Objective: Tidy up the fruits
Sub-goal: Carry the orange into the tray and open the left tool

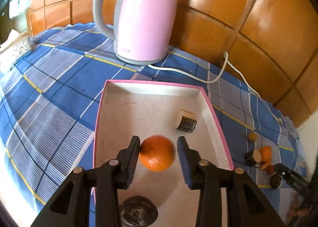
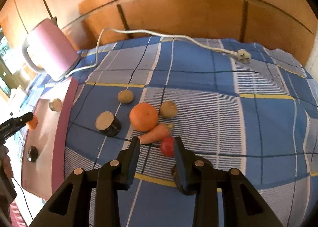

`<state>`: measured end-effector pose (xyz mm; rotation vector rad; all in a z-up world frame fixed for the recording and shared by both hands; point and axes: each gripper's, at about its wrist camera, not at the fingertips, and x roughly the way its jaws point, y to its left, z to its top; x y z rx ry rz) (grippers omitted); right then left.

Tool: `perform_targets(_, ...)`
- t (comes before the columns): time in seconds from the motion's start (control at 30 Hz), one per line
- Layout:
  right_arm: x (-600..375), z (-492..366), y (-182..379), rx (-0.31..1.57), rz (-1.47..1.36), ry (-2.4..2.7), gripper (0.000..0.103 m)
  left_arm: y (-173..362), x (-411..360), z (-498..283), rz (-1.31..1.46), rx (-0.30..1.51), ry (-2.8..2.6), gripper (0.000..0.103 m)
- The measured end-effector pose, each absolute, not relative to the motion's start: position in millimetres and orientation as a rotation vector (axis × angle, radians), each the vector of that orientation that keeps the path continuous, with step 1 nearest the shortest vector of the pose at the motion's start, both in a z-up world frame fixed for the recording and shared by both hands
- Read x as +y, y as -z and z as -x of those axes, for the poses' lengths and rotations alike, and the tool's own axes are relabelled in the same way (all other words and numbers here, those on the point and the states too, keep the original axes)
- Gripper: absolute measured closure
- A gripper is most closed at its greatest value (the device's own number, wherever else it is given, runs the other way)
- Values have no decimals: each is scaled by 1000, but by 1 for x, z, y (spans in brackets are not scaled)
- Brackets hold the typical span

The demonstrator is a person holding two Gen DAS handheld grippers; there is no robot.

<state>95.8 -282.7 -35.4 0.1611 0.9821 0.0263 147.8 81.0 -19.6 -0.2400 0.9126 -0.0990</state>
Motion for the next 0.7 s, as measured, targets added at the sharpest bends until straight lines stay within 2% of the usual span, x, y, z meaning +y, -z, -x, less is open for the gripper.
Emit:
perform_targets(0.03, -282, -101, 38, 995, -160, -28, 68, 19, 81, -143, 243, 902, 98, 51)
perform_targets(0.3, -277, -128, 53, 1052, -71, -9, 68, 18, 74, -106, 215, 889, 87, 50)
perform_targets(0.43, -269, -132, 52, 1054, -22, -44, 68, 21, 72, -83, 209, 893, 55, 41)
perform_targets(0.7, -270, -131, 54, 1058, -47, -56, 66, 27, 65, -48, 235, 924, 76, 40)
